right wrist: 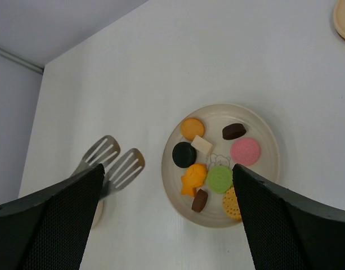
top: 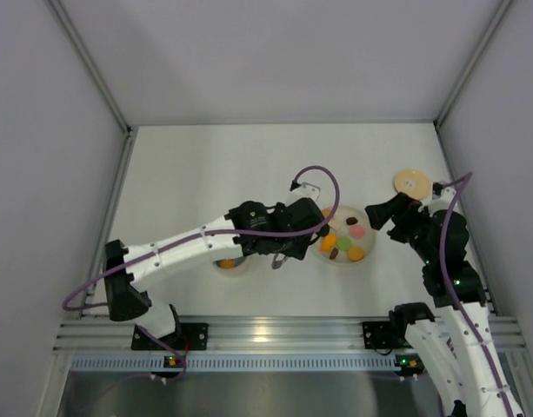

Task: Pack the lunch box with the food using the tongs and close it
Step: Pick up the fake food from the plate.

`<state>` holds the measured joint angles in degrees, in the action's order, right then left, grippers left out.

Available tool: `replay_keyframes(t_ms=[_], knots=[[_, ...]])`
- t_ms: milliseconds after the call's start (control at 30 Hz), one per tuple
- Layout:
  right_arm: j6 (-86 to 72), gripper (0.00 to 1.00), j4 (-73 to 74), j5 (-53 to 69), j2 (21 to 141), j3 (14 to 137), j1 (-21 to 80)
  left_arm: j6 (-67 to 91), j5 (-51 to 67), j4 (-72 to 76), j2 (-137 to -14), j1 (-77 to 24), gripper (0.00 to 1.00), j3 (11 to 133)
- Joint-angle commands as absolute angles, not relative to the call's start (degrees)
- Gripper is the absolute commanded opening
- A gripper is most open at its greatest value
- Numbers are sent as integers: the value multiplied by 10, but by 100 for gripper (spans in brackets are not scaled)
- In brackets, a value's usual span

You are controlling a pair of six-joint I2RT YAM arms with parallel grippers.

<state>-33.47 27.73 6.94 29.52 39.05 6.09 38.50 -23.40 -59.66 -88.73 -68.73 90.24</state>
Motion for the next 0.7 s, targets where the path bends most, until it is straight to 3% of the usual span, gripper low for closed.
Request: replay_keyframes(t_ms=[0, 667], knots=[[-324, 95, 281, 61, 283, 417, 54, 338, -194, -544, -916, -689, 54, 945], [-325, 95, 282, 56, 279, 411, 54, 330, -122, -497, -1003, -708, 52, 920]])
